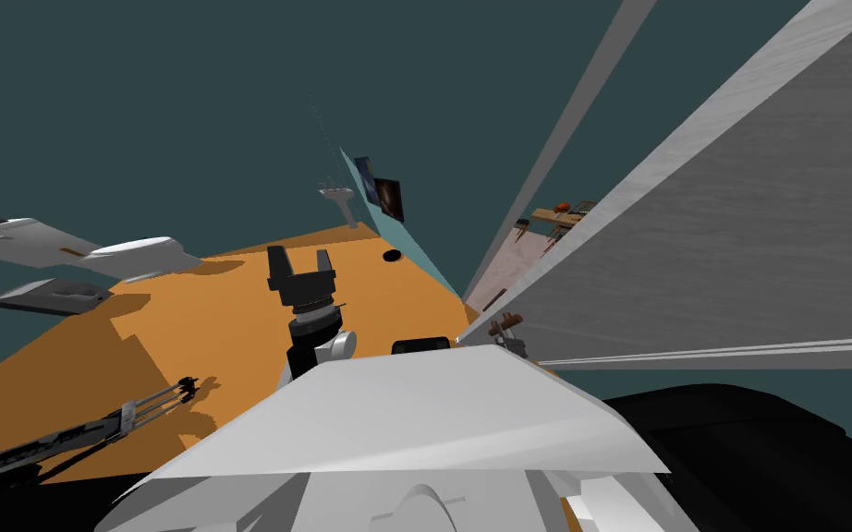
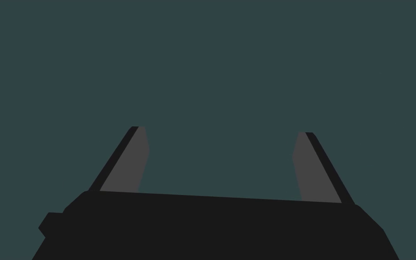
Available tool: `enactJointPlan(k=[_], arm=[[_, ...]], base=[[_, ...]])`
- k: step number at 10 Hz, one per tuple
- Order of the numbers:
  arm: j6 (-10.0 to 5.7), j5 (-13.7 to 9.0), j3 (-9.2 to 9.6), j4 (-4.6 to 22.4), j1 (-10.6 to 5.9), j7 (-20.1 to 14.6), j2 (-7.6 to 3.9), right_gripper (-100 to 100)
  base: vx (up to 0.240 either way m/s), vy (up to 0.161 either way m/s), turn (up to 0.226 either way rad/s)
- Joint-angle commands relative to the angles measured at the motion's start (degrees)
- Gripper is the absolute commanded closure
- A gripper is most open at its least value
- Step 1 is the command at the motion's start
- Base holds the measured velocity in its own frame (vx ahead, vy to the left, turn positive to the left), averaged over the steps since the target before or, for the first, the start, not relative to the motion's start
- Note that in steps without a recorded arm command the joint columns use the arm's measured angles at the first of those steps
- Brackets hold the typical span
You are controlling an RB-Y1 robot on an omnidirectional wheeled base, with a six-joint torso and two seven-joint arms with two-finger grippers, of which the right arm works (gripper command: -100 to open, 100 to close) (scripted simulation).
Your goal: Pull the door open
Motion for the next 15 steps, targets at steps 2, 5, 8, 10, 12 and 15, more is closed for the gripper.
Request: enactJointPlan(k=[2,5,8,10,12,15], arm=[[-1.40,1.69,2.04,0.41,0.22,-0.47,-0.31,100],[-1.99,2.58,3.04,0.32,0.14,-0.55,-0.42,100],[-2.88,3.57,4.25,1.37,-0.28,-1.64,-0.89,100],[-3.42,4.10,4.85,2.03,-0.61,-2.31,-1.25,100],[-3.95,4.63,5.45,2.69,-0.93,-2.97,-1.61,100],[-4.60,5.28,6.19,3.49,-1.33,-3.79,-2.05,100]], base=[[-0.215,-0.059,0.049],[-0.177,-0.034,0.036],[-0.197,-0.020,0.113],[-0.187,-0.038,0.091],[-0.190,-0.032,0.112],[-0.200,-0.009,0.077]])
